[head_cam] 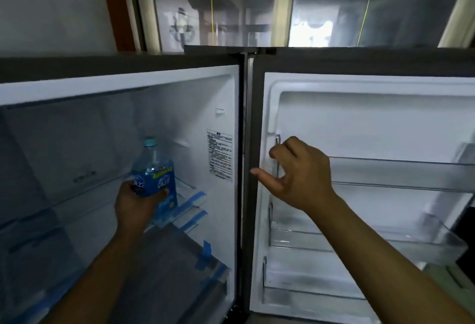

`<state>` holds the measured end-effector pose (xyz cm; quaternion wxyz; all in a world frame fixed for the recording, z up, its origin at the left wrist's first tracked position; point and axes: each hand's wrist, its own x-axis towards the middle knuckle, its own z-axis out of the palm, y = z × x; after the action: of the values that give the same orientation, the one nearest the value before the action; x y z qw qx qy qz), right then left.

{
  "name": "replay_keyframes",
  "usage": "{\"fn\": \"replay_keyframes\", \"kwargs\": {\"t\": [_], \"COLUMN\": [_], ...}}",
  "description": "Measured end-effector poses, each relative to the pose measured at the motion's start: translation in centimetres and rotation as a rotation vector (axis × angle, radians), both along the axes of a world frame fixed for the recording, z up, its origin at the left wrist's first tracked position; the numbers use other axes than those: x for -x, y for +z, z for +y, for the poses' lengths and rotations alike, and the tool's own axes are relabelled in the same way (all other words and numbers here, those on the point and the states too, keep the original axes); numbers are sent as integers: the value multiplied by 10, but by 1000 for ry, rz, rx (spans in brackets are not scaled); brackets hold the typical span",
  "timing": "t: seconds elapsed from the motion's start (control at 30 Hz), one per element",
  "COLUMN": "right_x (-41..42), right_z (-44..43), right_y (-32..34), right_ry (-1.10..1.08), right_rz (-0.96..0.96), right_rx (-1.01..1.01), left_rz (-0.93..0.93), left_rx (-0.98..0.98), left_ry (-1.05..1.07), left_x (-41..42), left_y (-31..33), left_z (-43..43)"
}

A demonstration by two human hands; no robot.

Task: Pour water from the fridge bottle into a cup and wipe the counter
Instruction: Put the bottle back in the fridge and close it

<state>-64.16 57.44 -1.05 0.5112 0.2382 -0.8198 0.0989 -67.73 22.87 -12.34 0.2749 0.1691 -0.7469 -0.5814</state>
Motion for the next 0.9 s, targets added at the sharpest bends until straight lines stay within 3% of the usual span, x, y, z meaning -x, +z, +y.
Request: {"fn": "replay_keyframes", "kwargs": {"t": [0.43, 0.9], "right_x": [10, 8], "right_z": [-13, -7], "right_y": [-9, -5], "right_ry": [-132, -131], "right_rz": [156, 97], "right_rx": [-73, -76], "left_rz": [4, 4], "left_rx": [45, 76], "left_ry": [-13, -25], "left_x": [96, 109], "left_y": [-15, -22], "left_z": [-38, -46]}}
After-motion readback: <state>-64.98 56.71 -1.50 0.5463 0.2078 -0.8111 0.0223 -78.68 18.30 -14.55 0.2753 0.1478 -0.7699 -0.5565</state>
